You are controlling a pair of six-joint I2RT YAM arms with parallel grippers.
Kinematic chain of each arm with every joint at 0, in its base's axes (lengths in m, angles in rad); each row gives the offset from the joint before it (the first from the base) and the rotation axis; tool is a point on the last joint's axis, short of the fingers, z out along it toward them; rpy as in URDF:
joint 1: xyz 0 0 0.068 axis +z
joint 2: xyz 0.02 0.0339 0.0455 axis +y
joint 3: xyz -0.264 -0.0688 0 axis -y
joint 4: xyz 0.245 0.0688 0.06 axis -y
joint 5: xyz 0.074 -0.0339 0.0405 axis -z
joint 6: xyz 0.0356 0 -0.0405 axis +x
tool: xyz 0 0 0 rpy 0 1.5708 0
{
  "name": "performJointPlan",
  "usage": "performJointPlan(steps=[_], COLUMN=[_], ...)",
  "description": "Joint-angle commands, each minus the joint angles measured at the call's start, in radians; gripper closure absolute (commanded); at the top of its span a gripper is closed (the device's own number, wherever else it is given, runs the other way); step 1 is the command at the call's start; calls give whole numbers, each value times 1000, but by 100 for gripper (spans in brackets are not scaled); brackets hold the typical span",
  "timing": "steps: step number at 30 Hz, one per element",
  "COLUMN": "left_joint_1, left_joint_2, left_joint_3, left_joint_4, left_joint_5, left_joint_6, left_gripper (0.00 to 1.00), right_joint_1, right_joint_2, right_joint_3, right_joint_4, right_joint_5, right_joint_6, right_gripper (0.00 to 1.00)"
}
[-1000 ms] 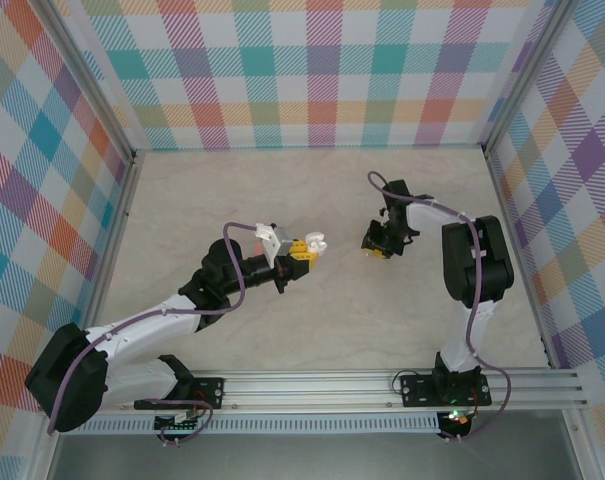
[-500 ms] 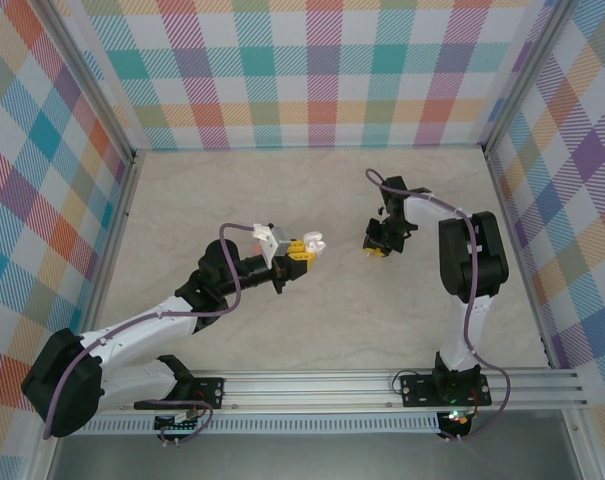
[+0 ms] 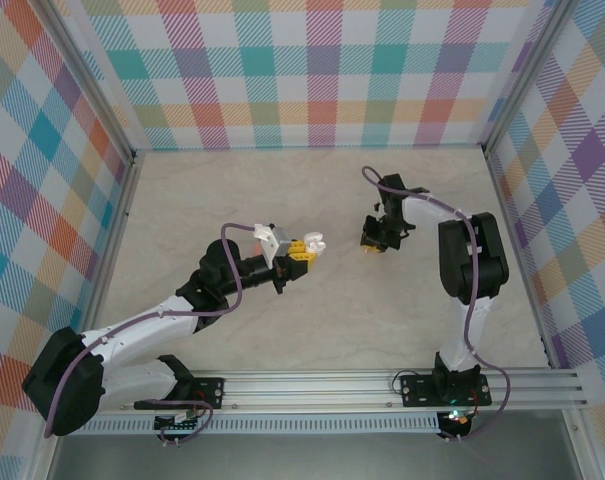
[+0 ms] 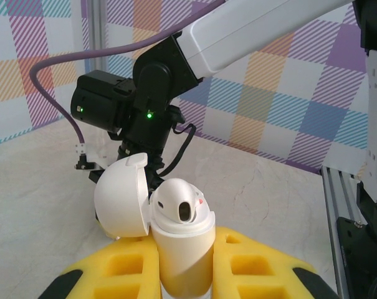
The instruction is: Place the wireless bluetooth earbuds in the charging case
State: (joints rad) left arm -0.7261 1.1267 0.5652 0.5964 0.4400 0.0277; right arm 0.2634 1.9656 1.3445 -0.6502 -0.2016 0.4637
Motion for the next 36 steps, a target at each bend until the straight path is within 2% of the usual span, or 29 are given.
performJointPlan(steps=[1,7,13,19,26,36], left_joint_1=[-15,-14,-14,-14,-14,-15], left_joint_2=[6,31,50,65,128,202], left_joint_3=[-2,10,29,45,104,186], left_joint_4=[15,26,23,50,86,125], left_joint_5=[3,8,11,18,16,-26], left_joint_6=[21,31,40,68,109,112], left_gripper=[100,100,100,100,100,100], right_joint_1=[8,8,10,45,214,417], right_joint_2=[-76,-174,-253,-436,-695,-806], right_joint_3=[-16,-38,-40,-31,-60,-67], right_joint_4=[-2,2,-3,-38,1,56], right_joint_5=[-6,16,4,47,245,399], right_joint_6=[-14,-21,-22,0,54,151], right_gripper=[85,86,92,94,97,99])
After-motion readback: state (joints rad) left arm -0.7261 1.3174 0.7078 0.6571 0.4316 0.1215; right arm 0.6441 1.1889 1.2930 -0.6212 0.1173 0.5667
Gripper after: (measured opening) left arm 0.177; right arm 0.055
